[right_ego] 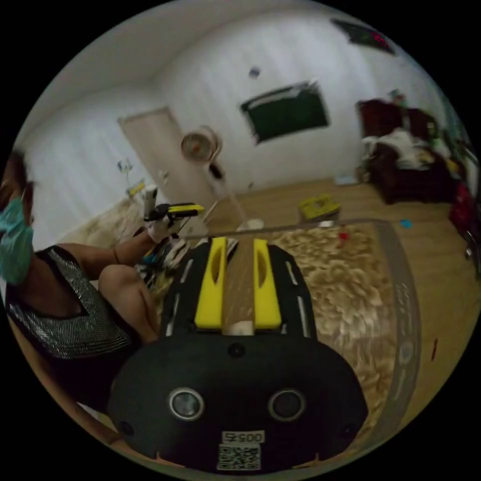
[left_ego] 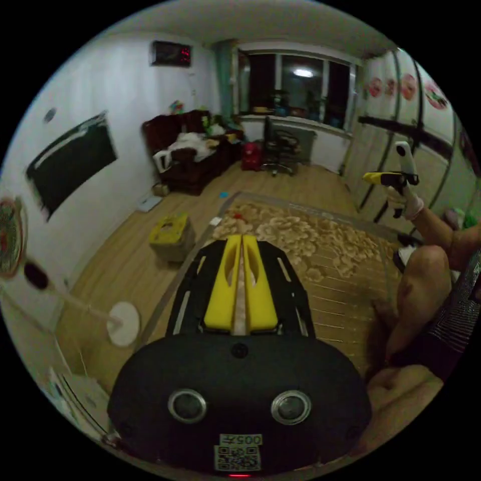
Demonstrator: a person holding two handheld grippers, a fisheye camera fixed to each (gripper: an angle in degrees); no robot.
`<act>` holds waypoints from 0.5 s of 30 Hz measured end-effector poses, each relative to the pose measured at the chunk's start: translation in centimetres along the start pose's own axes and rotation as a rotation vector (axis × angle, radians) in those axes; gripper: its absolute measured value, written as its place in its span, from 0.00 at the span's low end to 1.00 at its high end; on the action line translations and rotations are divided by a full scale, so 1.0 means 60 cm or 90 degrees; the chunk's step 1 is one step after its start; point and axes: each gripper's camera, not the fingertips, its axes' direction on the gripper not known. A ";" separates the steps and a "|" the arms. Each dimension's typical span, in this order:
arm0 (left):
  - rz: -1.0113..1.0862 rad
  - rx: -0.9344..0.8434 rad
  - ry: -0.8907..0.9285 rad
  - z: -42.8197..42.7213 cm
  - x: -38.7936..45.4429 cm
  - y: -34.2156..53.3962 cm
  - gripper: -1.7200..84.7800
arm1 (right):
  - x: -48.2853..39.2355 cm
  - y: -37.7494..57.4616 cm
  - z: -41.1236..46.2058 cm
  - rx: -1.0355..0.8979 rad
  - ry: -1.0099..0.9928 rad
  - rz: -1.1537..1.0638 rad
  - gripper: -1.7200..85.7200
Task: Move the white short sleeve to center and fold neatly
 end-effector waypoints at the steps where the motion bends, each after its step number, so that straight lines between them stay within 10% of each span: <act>1: 0.056 0.007 0.013 0.037 0.061 -0.052 0.03 | 0.014 0.061 -0.071 0.055 0.025 0.021 0.03; 6: 0.203 0.035 0.171 0.187 0.309 -0.241 0.02 | 0.055 0.298 -0.297 0.242 0.148 0.070 0.01; 15: 0.373 0.025 0.377 0.495 0.818 -0.468 0.02 | 0.184 0.605 -0.574 0.164 0.309 0.301 0.01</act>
